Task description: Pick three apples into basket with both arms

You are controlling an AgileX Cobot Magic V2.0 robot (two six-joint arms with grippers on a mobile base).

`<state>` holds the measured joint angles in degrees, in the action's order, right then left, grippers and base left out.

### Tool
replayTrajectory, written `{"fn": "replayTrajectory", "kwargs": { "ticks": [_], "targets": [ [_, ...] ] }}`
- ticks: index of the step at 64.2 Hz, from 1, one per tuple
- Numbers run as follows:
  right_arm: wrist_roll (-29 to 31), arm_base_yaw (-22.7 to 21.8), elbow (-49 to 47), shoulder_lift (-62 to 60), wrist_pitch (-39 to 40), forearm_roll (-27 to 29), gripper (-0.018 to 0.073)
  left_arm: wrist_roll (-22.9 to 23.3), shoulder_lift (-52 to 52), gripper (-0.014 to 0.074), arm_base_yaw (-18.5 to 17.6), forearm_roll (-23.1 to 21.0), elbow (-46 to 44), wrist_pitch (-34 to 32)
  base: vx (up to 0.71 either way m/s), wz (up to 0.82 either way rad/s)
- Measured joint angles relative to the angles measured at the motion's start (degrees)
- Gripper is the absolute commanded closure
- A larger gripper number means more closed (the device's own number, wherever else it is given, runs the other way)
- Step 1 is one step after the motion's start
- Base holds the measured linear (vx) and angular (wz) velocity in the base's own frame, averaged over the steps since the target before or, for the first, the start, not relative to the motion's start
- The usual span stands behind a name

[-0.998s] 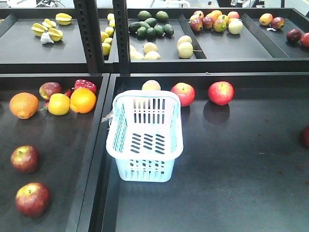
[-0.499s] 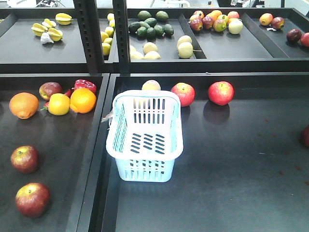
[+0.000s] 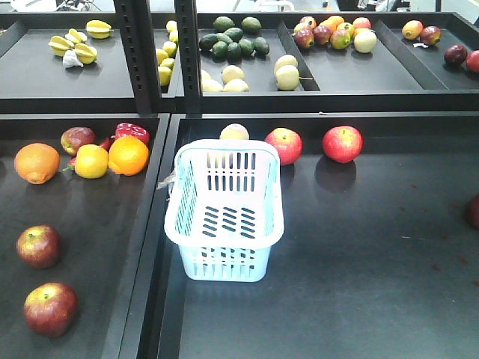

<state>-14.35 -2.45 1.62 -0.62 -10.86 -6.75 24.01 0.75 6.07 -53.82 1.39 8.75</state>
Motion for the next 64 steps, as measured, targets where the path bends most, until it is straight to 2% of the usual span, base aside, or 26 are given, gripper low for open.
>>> {"fn": "replayTrajectory", "kwargs": {
  "ticks": [8, 14, 19, 22, 29, 32, 37, 49, 57, 64],
  "targets": [
    [0.00, 0.00, 0.00, 0.00, 0.00, 0.00, 0.0561, 0.01, 0.00, 0.0603, 0.00, -16.71, 0.00, 0.10, 0.00, 0.00],
    [0.00, 0.00, 0.00, 0.00, 0.00, 0.00, 0.0561, -6.67, 0.00, 0.0603, 0.00, -25.59, -1.84, 1.15, 0.00, 0.00],
    [0.00, 0.00, 0.00, 0.00, 0.00, 0.00, 0.0561, -16.61, 0.00, 0.0603, 0.00, -30.29, -7.18, 1.44, 0.00, 0.00],
    [0.00, 0.00, 0.00, 0.00, 0.00, 0.00, 0.0561, -25.40, 0.00, 0.0603, 0.00, -32.82, -10.88, 1.44, 0.00, 0.00],
    [0.00, 0.00, 0.00, 0.00, 0.00, 0.00, 0.0561, -41.90, -0.95, 0.0603, 0.00, -36.82, -19.08, 2.67, 0.00, 0.00],
    [0.00, 0.00, 0.00, 0.00, 0.00, 0.00, 0.0561, -49.96, -2.84, 0.0603, 0.00, -37.95, -22.33, 4.72, 0.00, 0.00],
    [0.00, 0.00, 0.00, 0.00, 0.00, 0.00, 0.0561, -59.17, -7.32, 0.0603, 0.00, -38.48, -26.93, 10.05, 0.00, 0.00],
    [0.00, 0.00, 0.00, 0.00, 0.00, 0.00, 0.0561, -75.68, -22.79, 0.0570, 0.00, -37.07, -36.05, 23.80, 0.00, 0.00],
    [0.00, 0.00, 0.00, 0.00, 0.00, 0.00, 0.0561, -84.95, -32.81, 0.0459, 0.00, -33.27, -41.63, 30.01, 0.00, 0.00],
    [0.00, 0.00, 0.00, 0.00, 0.00, 0.00, 0.0561, -90.24, -42.25, 0.0294, 0.00, -29.84, -46.48, 32.97, 0.00, 0.00]
  ]
}}
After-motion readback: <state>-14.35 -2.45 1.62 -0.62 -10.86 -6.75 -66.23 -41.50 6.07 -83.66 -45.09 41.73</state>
